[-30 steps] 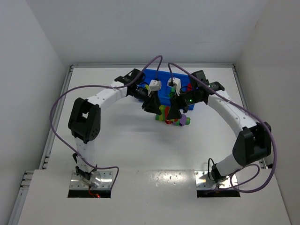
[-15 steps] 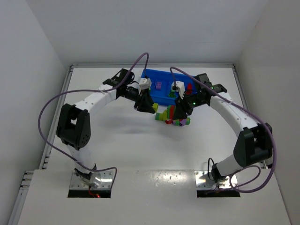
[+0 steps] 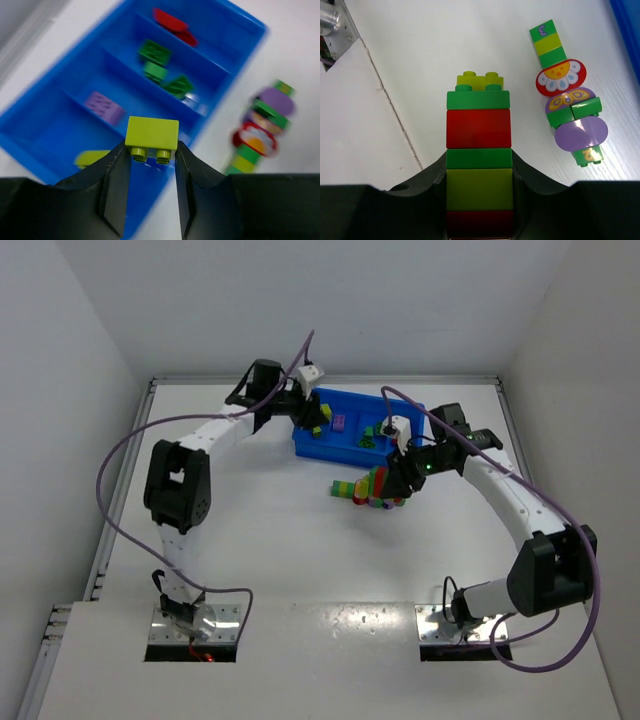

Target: Sort the legos into containers by color

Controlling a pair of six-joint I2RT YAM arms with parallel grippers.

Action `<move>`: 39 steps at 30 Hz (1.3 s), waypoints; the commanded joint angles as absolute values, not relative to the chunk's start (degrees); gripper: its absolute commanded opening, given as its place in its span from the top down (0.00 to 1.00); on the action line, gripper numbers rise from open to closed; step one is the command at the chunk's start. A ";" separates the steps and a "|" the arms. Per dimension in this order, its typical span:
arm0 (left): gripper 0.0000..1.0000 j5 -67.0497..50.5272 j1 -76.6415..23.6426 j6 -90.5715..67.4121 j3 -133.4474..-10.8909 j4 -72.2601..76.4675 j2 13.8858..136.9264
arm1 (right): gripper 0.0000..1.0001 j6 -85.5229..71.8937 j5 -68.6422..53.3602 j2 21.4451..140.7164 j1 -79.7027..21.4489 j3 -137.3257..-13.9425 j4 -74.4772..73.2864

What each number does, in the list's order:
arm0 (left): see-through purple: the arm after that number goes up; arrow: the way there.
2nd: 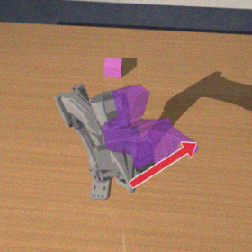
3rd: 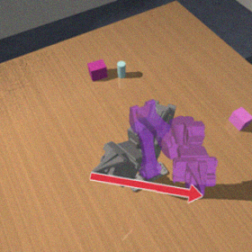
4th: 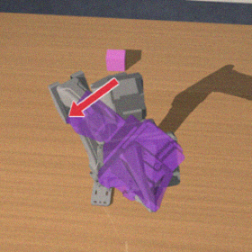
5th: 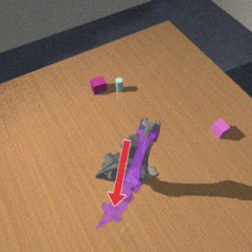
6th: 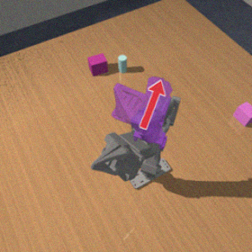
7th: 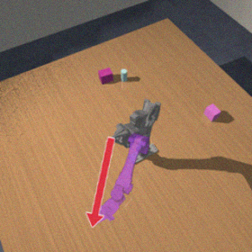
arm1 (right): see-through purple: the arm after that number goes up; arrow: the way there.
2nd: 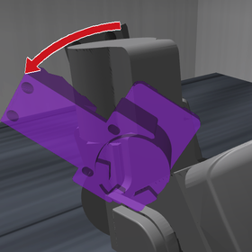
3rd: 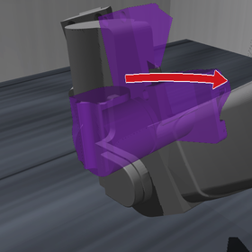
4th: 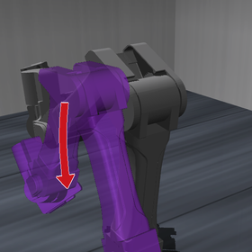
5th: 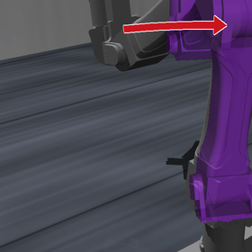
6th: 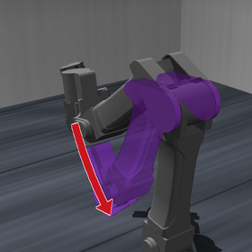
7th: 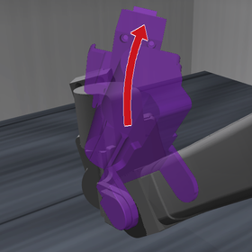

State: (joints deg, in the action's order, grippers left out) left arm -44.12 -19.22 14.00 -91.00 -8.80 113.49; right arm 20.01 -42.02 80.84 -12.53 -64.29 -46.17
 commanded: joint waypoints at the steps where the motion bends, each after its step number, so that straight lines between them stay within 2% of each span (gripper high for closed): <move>1: 0.78 -34.37 -17.15 5.28 -99.65 -3.52 121.78 | 1.00 18.02 -43.68 79.28 -12.13 -66.09 -43.51; 7: 0.76 -31.64 -16.61 3.16 -109.07 -7.11 130.77 | 1.00 17.49 -43.68 79.80 -11.60 -67.23 -42.46; 9: 0.62 -30.76 -16.61 2.46 -109.07 -7.12 131.48 | 1.00 16.96 -43.68 79.80 -11.08 -67.24 -42.45; 10: 0.53 -31.28 -16.61 2.46 -109.07 -7.12 131.48 | 1.00 16.96 -44.20 80.33 -11.07 -67.24 -42.45; 11: 0.38 -31.29 -16.61 2.46 -109.07 -7.12 131.48 | 1.00 16.96 -44.21 80.33 -11.07 -67.76 -42.45; 13: 0.26 -32.51 -16.61 2.46 -109.07 -7.12 130.96 | 1.00 16.96 -44.74 80.33 -11.07 -67.76 -42.45; 14: 0.11 -33.30 -16.61 2.46 -108.20 -7.12 130.44 | 1.00 16.96 -44.74 80.94 -11.07 -67.76 -41.93; 15: 0.06 -35.57 -16.09 2.46 -105.15 -3.64 127.82 | 1.00 16.96 -45.35 80.95 -11.07 -67.76 -41.92; 18: 0.06 -44.62 -13.55 -3.47 -96.45 8.04 122.01 | 1.00 17.48 -47.28 81.47 -11.07 -67.76 -41.92; 20: 0.06 -56.55 -12.40 -7.02 -92.29 15.26 118.76 | 1.00 17.49 -49.99 82.18 -10.55 -68.81 -41.92; 22: 0.09 -69.96 -11.87 -5.82 -95.94 10.15 118.74 | 1.00 18.01 -52.98 84.01 -10.55 -69.78 -41.92; 24: 0.12 -79.66 -11.87 3.19 -97.90 -4.44 118.04 | 1.00 18.02 -55.27 85.59 -10.02 -71.19 -41.22; 26: 0.14 -82.78 -11.87 6.85 -95.20 -10.70 115.59 | 1.00 18.02 -56.77 86.92 -10.02 -73.02 -39.82; 30: 0.17 -87.96 -13.09 6.86 -86.24 -10.72 108.48 | 1.00 16.71 -59.68 89.99 -10.02 -76.37 -38.07; 39: 0.17 -85.97 -16.52 7.46 -82.44 -11.77 102.40 | 1.00 13.10 -62.40 93.69 -12.56 -81.29 -34.37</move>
State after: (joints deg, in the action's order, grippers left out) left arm -82.48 -15.55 4.67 -82.59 -11.64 105.84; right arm 14.26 -57.91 93.23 -11.22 -77.93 -38.48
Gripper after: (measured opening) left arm 0.835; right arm 0.373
